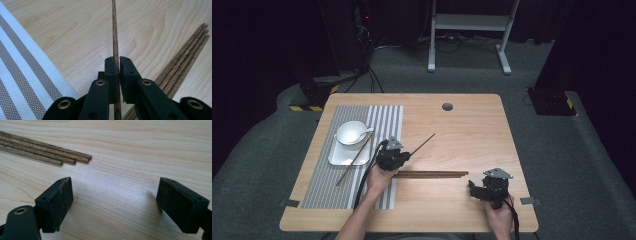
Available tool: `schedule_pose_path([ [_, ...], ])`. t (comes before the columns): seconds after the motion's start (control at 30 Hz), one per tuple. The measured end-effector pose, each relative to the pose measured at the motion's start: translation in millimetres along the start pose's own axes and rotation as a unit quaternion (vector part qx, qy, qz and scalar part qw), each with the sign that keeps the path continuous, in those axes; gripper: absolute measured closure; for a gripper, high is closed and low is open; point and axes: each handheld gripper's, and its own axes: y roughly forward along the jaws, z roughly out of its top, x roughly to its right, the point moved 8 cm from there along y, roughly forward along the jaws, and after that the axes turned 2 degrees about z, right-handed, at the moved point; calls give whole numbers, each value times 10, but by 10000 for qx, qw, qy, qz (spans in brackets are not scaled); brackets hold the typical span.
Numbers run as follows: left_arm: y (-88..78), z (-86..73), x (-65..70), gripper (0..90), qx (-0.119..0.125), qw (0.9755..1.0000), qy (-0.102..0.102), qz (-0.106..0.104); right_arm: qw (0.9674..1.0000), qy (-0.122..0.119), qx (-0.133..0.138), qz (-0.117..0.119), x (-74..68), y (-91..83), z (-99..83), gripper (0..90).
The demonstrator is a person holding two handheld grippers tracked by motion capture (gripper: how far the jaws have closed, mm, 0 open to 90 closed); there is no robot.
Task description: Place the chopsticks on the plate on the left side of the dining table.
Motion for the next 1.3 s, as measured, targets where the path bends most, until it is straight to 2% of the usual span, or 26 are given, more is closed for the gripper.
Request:
schedule_pose_path([
  [0.63, -95, -36, 52, 844, 29, 9999, 90, 41, 10000, -2, -3, 8, -4, -1, -1, 138],
  [1.0, -207, -47, 55, 844, 68, 9998, 159, 91, 10000, -8, -5, 15, -5, 0, -1, 138],
  [1.3, -276, -68, 22, 844, 121, 9999, 65, 104, 10000, -8, -4, 16, -5, 0, -1, 138],
])
